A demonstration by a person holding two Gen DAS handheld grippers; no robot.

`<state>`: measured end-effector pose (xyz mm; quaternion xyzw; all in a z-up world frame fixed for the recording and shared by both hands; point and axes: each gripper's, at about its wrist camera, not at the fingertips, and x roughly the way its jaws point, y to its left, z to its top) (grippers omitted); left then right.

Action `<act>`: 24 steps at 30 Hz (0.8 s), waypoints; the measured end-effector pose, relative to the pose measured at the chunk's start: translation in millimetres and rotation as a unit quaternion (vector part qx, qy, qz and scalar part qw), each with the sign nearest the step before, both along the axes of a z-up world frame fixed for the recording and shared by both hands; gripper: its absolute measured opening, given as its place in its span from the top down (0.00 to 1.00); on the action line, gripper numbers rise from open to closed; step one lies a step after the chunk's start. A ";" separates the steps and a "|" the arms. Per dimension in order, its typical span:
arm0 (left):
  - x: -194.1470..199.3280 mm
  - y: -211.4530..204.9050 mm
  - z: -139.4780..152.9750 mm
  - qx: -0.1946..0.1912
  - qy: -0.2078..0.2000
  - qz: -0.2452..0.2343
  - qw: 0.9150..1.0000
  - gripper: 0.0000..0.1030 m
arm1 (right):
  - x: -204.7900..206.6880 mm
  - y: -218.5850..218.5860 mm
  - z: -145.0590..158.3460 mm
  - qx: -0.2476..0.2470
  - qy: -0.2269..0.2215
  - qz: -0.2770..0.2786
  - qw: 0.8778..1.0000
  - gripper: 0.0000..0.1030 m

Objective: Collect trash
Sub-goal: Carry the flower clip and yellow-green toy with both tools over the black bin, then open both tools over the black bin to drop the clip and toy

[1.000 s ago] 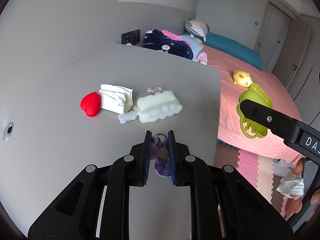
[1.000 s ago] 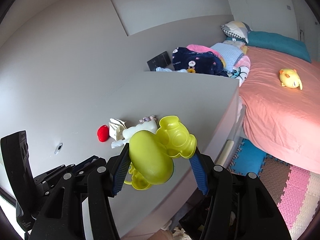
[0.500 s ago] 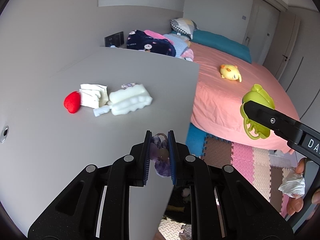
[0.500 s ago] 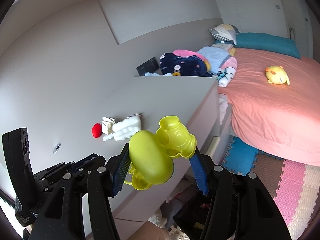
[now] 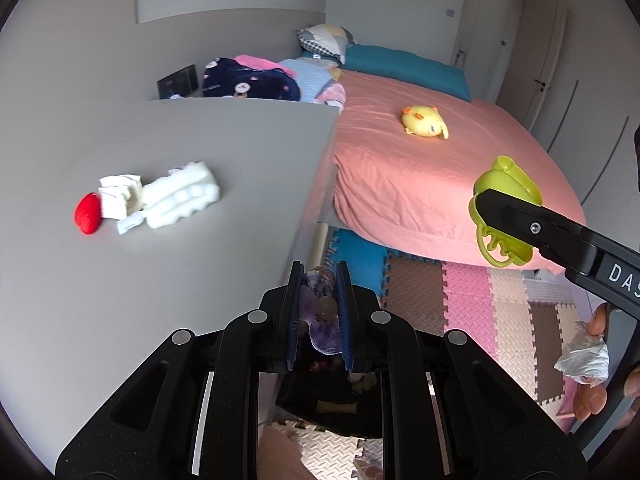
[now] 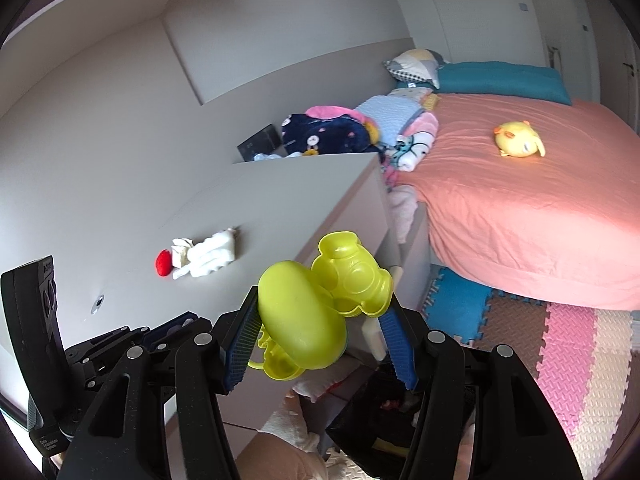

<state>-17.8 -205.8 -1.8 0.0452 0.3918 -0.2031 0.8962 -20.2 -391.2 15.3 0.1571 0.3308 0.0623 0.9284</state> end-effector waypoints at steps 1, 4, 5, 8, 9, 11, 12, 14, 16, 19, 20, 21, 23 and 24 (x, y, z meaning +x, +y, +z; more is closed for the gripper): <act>-1.5 -4.9 -0.8 -0.001 0.002 -0.007 1.000 0.85 | -1.5 -3.3 -0.8 0.000 0.001 -0.003 1.000 0.43; -5.4 -19.3 -4.0 0.001 0.005 -0.026 1.000 0.85 | -7.2 -15.5 -4.7 0.001 0.003 -0.017 1.000 0.43; -6.3 -24.0 -5.6 0.000 0.008 -0.032 0.999 0.85 | -8.8 -19.2 -5.8 0.001 0.004 -0.021 1.000 0.43; -8.1 -37.3 -10.7 0.001 0.017 -0.048 0.999 0.85 | -14.7 -32.1 -8.1 0.002 0.006 -0.036 0.999 0.43; -8.8 -41.9 -12.7 0.004 0.020 -0.053 0.998 0.85 | -17.2 -37.0 -9.0 0.000 0.007 -0.042 0.999 0.43; -10.7 -49.5 -15.7 0.005 0.024 -0.063 0.998 0.85 | -18.9 -42.0 -10.4 -0.002 0.008 -0.048 0.999 0.43; -11.7 -52.8 -17.0 0.005 0.026 -0.068 0.997 0.84 | -20.5 -45.5 -11.4 -0.002 0.010 -0.052 0.999 0.43; -13.4 -60.0 -20.4 0.007 0.030 -0.079 0.996 0.84 | -22.6 -51.9 -13.8 -0.003 0.013 -0.059 0.998 0.43; -14.0 -65.2 -24.0 0.009 0.036 -0.085 0.996 0.83 | -23.3 -57.0 -16.6 -0.003 0.017 -0.064 0.998 0.43; -11.6 -68.8 -32.0 0.012 0.052 -0.094 0.994 0.79 | -20.6 -61.0 -21.3 -0.005 0.026 -0.065 0.998 0.42; -10.0 -70.5 -37.1 0.021 0.064 -0.099 0.993 0.71 | -18.7 -62.0 -22.7 -0.007 0.031 -0.066 0.997 0.33; -7.4 -71.4 -43.2 0.038 0.074 -0.094 0.992 0.36 | -16.6 -62.5 -24.3 -0.011 0.037 -0.071 0.997 0.28; -4.7 -67.2 -48.3 0.062 0.057 -0.060 0.995 0.06 | -15.4 -64.4 -25.6 -0.021 0.037 -0.091 0.995 0.23; -2.5 -64.2 -49.9 0.068 0.052 -0.050 0.995 0.06 | -13.9 -65.1 -26.7 -0.022 0.039 -0.093 0.995 0.23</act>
